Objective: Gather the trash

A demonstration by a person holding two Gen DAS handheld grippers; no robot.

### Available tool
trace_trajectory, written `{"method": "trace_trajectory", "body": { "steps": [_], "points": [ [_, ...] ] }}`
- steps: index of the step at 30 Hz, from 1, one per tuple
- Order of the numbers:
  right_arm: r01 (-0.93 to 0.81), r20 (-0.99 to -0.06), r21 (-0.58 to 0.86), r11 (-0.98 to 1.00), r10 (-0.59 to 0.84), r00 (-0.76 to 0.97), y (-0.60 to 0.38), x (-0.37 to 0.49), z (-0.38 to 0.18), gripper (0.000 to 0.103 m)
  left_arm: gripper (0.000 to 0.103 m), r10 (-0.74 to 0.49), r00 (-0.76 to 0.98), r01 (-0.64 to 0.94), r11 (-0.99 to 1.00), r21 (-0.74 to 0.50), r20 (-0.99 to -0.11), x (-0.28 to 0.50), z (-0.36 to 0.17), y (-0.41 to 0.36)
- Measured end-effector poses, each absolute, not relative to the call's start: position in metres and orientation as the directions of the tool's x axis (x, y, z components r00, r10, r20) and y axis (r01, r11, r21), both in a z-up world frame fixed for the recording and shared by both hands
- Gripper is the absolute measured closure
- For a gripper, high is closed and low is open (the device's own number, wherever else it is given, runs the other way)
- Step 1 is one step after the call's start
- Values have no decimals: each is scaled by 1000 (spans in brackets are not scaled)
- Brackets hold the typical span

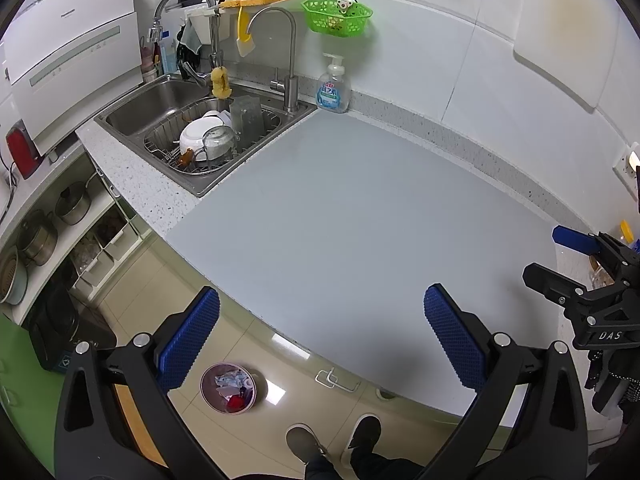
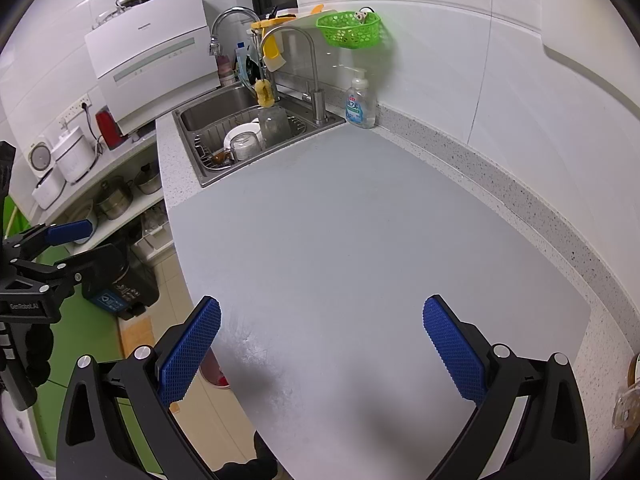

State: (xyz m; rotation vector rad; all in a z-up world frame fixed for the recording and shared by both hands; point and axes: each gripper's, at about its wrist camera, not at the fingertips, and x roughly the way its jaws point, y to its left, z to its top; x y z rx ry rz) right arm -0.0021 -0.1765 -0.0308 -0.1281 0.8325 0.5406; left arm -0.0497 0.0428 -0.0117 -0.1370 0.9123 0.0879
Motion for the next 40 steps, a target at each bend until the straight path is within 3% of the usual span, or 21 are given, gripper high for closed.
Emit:
{"method": "trace_trajectory", "body": {
  "steps": [40],
  "points": [
    [-501, -738, 104, 859, 404, 541, -174, -5, -35, 6, 3, 47, 608, -148, 987, -55, -792, -41, -10, 45]
  ]
}}
